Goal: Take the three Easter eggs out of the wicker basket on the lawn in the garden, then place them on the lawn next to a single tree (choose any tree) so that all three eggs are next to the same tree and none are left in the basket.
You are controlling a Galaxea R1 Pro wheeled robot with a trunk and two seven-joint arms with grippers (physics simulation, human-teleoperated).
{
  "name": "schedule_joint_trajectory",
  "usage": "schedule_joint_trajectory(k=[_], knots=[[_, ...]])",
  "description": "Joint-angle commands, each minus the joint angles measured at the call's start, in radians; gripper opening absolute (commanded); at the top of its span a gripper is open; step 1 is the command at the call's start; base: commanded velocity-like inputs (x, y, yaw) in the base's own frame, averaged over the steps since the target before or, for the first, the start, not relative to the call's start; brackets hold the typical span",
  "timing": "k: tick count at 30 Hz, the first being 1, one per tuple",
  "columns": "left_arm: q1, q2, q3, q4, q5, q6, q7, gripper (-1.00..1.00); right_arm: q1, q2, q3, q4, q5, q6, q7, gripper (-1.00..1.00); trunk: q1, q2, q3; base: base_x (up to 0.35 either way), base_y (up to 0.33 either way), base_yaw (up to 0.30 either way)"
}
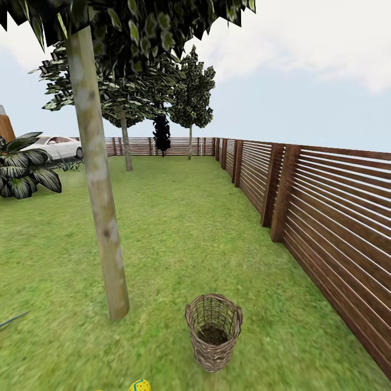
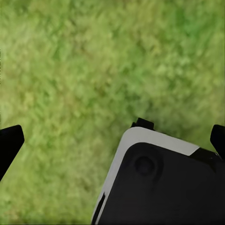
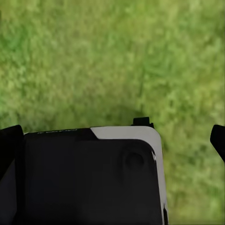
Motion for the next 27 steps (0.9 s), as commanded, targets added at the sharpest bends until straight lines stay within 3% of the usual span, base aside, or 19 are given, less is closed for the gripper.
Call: schedule_joint_trajectory(k=[1, 5, 11, 27], knots=[[0.001, 0.0, -0.002, 0.001, 0.011, -0.004, -0.002, 1.0, 0.0, 0.001, -0.008, 0.002, 0.002, 0.007, 0.007, 1.0, 0.0, -0.001, 0.0, 0.0, 0.0, 0.0], [0.014, 0.001, -0.002, 0.001, 0.011, -0.005, -0.011, 1.0, 0.0, 0.001, -0.007, 0.022, 0.004, 0.006, -0.007, 1.0, 0.0, -0.001, 0.0, 0.0, 0.0, 0.0], [0.044, 0.001, -0.002, 0.002, 0.011, -0.005, -0.016, 1.0, 0.0, 0.002, -0.002, 0.081, 0.007, 0.006, -0.088, 1.0, 0.0, -0.001, 0.0, 0.0, 0.0, 0.0], [0.053, -0.001, 0.001, 0.0, 0.015, -0.005, -0.01, 1.0, 0.0, -0.002, -0.002, 0.097, 0.008, 0.006, -0.109, 1.0, 0.0, -0.001, 0.0, 0.0, 0.0, 0.0]])
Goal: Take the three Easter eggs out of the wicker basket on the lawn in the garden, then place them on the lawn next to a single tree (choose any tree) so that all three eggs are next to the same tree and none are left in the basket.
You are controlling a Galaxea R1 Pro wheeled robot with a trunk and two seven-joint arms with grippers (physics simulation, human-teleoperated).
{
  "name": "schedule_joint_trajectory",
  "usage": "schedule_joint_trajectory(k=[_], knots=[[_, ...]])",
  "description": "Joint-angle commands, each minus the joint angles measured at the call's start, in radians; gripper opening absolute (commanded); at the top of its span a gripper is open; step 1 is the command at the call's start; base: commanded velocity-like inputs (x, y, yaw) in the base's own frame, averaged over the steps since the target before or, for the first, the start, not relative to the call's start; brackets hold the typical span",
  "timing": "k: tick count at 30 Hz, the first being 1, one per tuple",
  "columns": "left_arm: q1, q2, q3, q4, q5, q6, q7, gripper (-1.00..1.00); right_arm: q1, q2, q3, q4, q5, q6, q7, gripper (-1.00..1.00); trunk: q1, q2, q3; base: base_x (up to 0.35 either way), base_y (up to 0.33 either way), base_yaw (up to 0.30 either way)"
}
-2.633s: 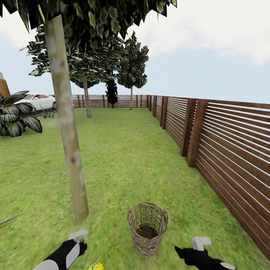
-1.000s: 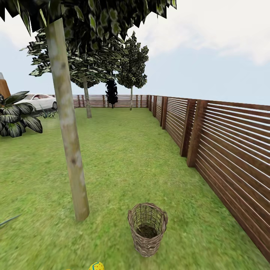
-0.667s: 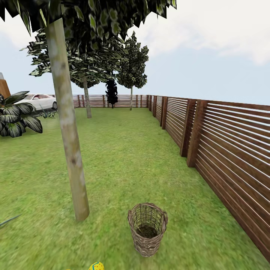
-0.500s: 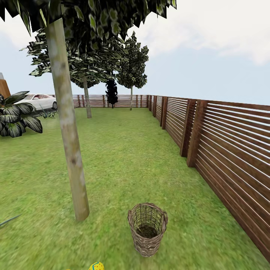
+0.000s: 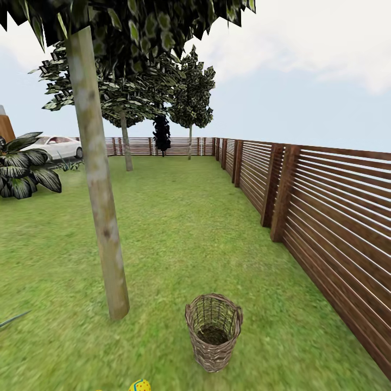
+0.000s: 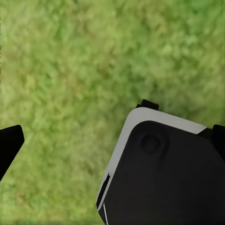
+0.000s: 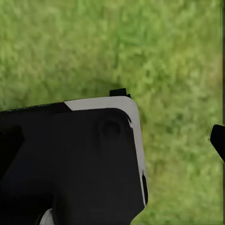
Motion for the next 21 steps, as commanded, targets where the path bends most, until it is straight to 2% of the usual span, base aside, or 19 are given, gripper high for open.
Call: schedule_joint_trajectory(k=[1, 4, 6, 10, 21], knots=[[-0.001, -0.001, -0.001, 0.001, 0.01, -0.004, 0.0, 1.0, 0.0, -0.003, -0.007, 0.0, 0.002, 0.007, 0.006, 1.0, 0.0, -0.001, 0.0, 0.0, 0.0, 0.0], [-0.001, -0.003, 0.0, 0.001, 0.01, -0.004, 0.0, 1.0, 0.0, 0.001, -0.005, 0.01, 0.0, 0.008, 0.006, 1.0, 0.0, -0.001, 0.0, 0.0, 0.0, 0.0], [-0.001, -0.007, 0.001, 0.001, 0.011, -0.004, -0.001, 1.0, 0.0, 0.023, -0.003, 0.07, -0.002, 0.008, 0.006, 1.0, 0.0, -0.001, 0.0, 0.0, 0.0, 0.0], [0.0, -0.01, 0.003, 0.001, 0.013, -0.004, -0.002, 1.0, 0.0, 0.045, -0.005, 0.139, -0.005, 0.008, 0.006, 1.0, 0.0, -0.001, 0.0, 0.0, 0.0, 0.0], [-0.001, -0.004, 0.003, 0.001, 0.014, -0.005, -0.003, 1.0, 0.0, 0.049, -0.005, 0.156, 0.0, 0.008, 0.006, 1.0, 0.0, -0.001, 0.0, 0.0, 0.0, 0.0]])
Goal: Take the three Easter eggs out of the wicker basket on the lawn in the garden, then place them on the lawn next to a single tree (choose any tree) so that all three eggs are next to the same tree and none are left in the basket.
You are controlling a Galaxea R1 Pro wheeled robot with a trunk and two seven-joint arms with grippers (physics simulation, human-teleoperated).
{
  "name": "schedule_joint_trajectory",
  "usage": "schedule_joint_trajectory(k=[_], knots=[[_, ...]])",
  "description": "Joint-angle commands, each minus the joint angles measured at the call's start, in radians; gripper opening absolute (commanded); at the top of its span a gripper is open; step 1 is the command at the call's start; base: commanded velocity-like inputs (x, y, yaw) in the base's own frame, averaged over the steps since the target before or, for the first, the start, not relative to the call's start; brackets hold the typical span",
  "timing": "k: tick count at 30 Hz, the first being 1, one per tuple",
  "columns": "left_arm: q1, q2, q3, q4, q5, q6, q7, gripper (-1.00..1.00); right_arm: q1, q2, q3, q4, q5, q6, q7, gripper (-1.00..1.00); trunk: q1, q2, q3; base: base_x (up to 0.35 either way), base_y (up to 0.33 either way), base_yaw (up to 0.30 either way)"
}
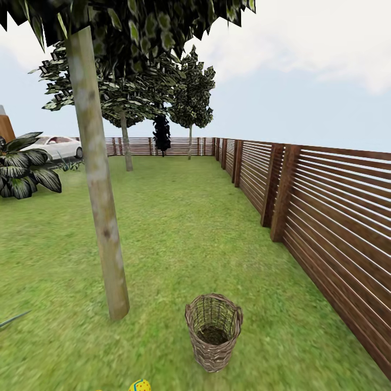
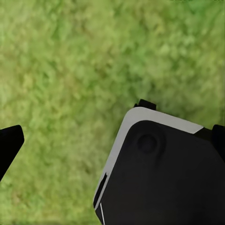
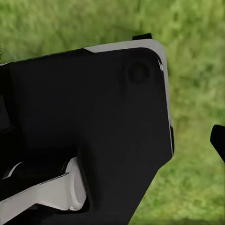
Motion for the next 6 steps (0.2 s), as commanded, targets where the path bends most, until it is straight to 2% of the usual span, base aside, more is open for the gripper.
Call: schedule_joint_trajectory(k=[1, 6], knots=[[0.0, -0.002, -0.001, 0.001, 0.01, -0.005, 0.0, 1.0, 0.0, 0.001, -0.007, 0.001, 0.001, 0.006, 0.004, 1.0, 0.0, -0.001, 0.0, 0.0, 0.0, 0.0], [-0.001, -0.005, -0.001, 0.001, 0.011, -0.005, 0.001, 1.0, 0.0, 0.001, -0.006, 0.001, 0.002, 0.006, 0.004, 1.0, 0.0, -0.001, 0.0, 0.0, 0.0, 0.0]])
